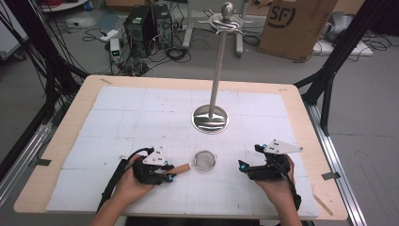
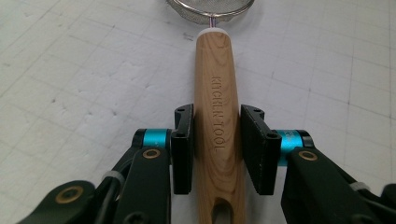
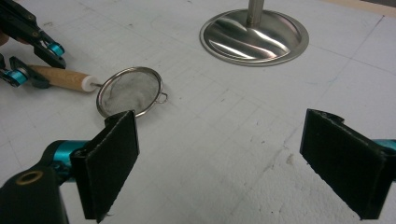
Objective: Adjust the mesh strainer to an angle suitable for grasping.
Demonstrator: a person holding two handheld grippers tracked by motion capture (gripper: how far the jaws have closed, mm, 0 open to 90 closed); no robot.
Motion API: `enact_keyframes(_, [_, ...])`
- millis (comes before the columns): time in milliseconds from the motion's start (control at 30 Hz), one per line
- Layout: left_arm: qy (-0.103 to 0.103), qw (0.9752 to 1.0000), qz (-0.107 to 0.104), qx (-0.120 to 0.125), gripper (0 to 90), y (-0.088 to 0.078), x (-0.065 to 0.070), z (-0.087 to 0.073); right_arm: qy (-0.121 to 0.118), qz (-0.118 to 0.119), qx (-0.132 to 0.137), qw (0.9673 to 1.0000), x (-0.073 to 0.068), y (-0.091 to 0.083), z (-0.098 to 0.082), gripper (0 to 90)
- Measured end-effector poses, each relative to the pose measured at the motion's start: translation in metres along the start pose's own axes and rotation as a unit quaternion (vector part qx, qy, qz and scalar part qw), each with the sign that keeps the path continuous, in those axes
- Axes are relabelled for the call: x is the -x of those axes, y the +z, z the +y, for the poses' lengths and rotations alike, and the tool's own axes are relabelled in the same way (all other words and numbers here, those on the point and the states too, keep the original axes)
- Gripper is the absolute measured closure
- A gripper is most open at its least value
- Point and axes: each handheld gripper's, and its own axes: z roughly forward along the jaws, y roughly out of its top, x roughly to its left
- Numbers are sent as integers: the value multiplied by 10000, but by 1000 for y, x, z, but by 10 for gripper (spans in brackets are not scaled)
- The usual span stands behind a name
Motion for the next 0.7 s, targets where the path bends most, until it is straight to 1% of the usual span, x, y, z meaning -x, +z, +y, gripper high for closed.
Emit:
enact_keyframes(133, [69, 10000, -39, -19, 667, 7, 4, 7, -14, 7, 7, 10000, 0, -1, 0, 105])
enact_keyframes(367, [200, 9995, -235, 0, 667, 26, 13, 24, -20, 8, 39, 10000, 0, -2, 1, 105])
enact_keyframes(533, [199, 9992, -332, 35, 667, 39, 16, 35, -1, 33, 41, 10000, 0, -3, 1, 105])
enact_keyframes(667, [285, 9989, -382, -33, 667, 48, 19, 46, -4, 29, 63, 10000, 1, -3, 1, 105])
enact_keyframes(700, [338, 9987, -389, -55, 667, 51, 19, 49, 14, 30, 55, 10000, 0, -3, 1, 105])
